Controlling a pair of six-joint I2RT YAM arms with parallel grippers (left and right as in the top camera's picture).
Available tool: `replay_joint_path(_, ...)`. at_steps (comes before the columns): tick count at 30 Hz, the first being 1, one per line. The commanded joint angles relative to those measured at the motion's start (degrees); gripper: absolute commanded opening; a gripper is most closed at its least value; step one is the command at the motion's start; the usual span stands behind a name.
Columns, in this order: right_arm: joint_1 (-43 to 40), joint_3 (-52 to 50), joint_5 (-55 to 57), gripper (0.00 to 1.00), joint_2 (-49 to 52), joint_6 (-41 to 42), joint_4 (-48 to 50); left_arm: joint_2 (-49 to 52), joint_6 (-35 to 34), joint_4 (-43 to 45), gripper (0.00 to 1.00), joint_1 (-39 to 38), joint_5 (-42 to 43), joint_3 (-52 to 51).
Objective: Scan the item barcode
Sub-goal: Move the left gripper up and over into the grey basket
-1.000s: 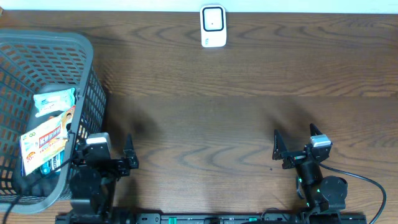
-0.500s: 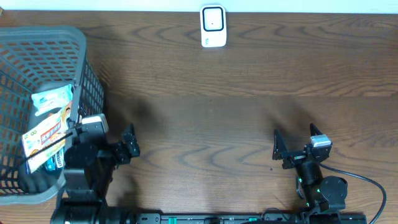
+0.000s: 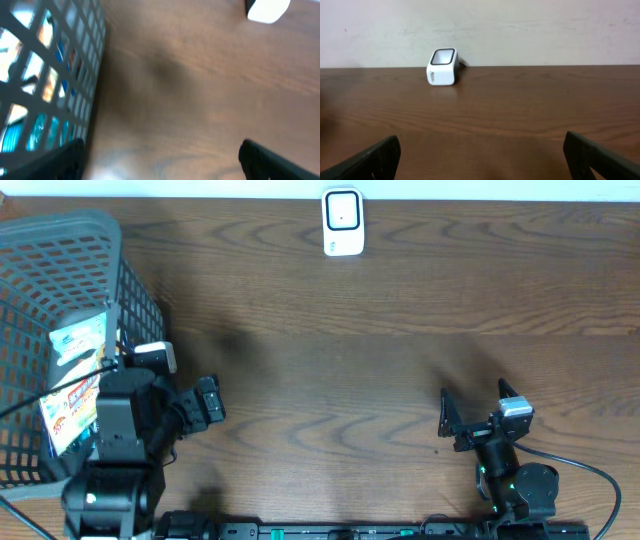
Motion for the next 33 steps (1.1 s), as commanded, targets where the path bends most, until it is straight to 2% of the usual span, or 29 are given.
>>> replay_joint_path(1, 0.5, -0.1, 0.5, 0.99, -0.3, -0.5, -0.2, 2.1, 1.6, -3.0, 0.98, 0.1, -1.0, 7.9)
replay_joint_path(11, 0.5, -0.1, 0.5, 0.99, -0.3, -0.5, -0.2, 2.7, 1.6, -4.5, 0.98, 0.1, 6.2, 9.4)
replay_joint_path(33, 0.5, -0.1, 0.5, 0.99, -0.3, -0.5, -0.2, 2.7, 1.6, -6.0, 0.98, 0.1, 6.6, 12.9)
